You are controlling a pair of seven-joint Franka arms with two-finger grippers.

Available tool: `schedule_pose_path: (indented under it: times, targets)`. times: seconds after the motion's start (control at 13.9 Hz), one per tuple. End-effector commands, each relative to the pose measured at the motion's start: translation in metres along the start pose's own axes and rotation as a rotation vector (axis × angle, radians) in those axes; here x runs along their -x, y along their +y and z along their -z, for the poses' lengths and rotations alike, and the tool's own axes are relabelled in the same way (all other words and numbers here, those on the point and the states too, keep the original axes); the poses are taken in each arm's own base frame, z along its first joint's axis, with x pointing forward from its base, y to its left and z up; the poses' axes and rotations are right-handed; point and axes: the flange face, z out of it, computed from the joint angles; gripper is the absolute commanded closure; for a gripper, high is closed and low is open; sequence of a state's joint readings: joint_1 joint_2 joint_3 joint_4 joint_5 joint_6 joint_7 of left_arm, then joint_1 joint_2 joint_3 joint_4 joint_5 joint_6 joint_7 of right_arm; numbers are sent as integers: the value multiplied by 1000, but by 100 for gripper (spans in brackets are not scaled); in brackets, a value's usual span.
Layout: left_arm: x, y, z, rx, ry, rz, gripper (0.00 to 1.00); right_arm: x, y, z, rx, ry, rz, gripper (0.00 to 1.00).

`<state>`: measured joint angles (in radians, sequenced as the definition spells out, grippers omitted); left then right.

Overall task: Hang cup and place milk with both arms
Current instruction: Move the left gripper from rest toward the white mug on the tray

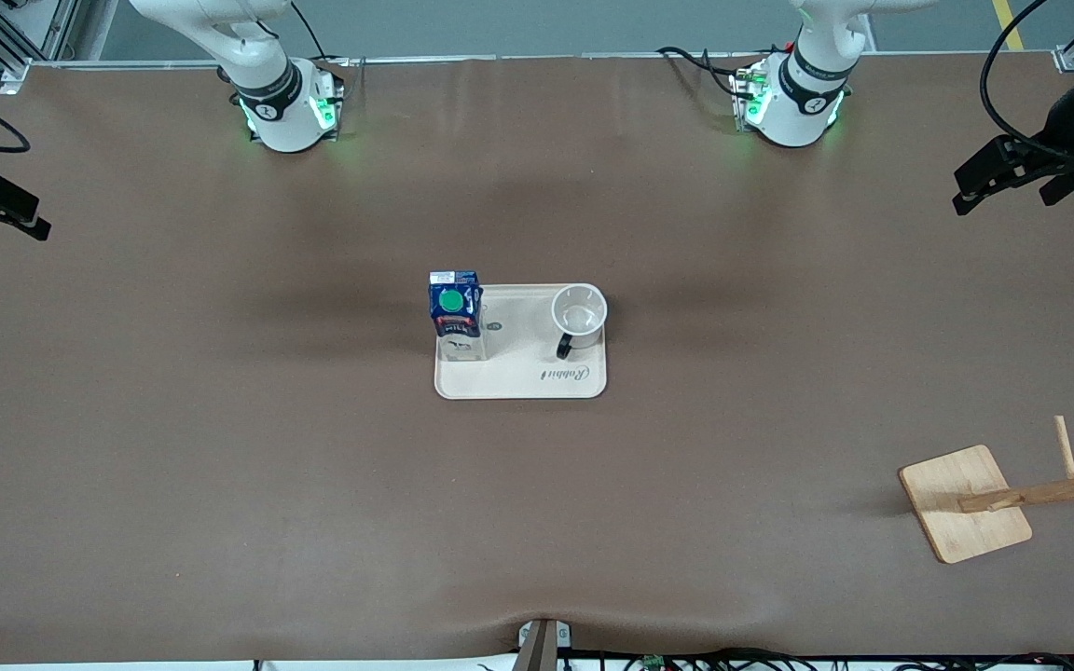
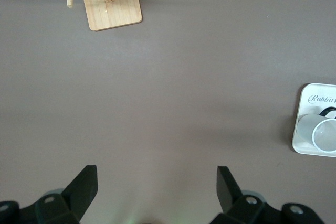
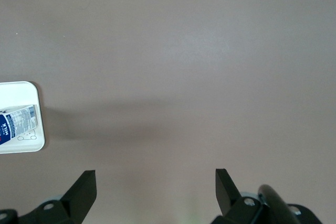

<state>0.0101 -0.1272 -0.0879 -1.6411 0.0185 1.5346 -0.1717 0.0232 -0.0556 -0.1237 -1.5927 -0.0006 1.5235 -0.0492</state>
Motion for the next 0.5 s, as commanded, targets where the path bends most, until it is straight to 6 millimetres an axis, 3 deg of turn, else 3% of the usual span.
schedule_pose_path:
  times: [0.0, 0.43]
  targets:
    - [-2, -3, 5, 9, -7, -15, 0, -2, 3, 2, -14, 7, 1, 0]
    - [-14, -10, 4, 9, -2, -31, 0, -3, 2, 1, -14, 4, 3, 0]
